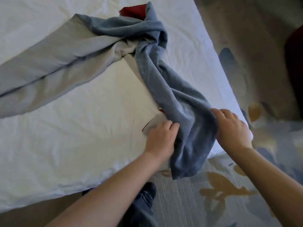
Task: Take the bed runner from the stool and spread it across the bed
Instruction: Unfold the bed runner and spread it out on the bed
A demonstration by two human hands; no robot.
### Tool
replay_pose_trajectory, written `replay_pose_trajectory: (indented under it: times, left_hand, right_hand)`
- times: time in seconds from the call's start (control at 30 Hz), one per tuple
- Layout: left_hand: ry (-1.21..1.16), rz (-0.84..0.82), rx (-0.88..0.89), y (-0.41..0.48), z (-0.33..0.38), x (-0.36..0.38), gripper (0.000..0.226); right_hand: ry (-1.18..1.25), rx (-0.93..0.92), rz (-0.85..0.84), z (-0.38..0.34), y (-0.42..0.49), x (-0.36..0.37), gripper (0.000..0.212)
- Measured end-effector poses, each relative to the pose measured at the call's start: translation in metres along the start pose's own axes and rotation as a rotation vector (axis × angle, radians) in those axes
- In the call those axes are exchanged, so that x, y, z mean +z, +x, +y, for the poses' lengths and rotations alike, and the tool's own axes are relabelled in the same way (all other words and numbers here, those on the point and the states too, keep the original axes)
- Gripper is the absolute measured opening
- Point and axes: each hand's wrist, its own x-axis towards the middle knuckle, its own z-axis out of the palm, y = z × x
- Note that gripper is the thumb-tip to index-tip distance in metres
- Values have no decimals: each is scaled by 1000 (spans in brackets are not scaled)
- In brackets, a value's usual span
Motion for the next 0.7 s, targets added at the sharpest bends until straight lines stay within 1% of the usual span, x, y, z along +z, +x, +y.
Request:
replay_pose_trajectory:
  times: [0.07,0.1,0.17,0.2,0.27,0.3,0.33,0.4,0.43,0.5,0.53,0.57,0.6,0.63,0.7]
  left_hand:
    - [109,73,122,24,-13,3,29]
    - [146,117,173,39,-15,3,27]
    - [172,155,246,66,-9,1,29]
    - [180,146,288,78,-4,2,33]
    - [198,89,409,97,11,2,46]
    - [251,43,467,105,18,3,52]
    - [344,-24,518,111,25,3,57]
    - [532,-201,672,126,33,6,58]
    - [599,-278,743,134,31,10,55]
    - [670,-301,921,144,31,12,43]
    - [748,-342,947,145,30,5,34]
    - [774,-359,974,145,25,-2,28]
    - [802,-441,931,146,16,-7,24]
    - [803,-489,857,144,5,-15,26]
    - [704,-423,726,140,-30,-30,31]
  right_hand:
    - [179,185,-52,-3,1,13,42]
    - [295,276,-63,-5,2,21,41]
    - [532,438,-46,-9,3,35,50]
    - [620,507,-39,-11,4,40,56]
    - [684,612,-86,-18,3,48,62]
    - [676,621,-123,-21,1,51,58]
    - [670,607,-149,-25,-1,54,49]
    - [678,559,-138,-35,-4,58,23]
    - [683,541,-111,-40,-5,58,16]
    - [685,502,-44,-55,-5,56,8]
    - [695,467,-12,-64,-4,55,4]
    - [709,433,6,-74,-3,55,8]
    - [721,411,15,-85,-2,54,15]
    - [728,405,24,-97,0,54,21]
    - [730,401,55,-125,6,53,22]
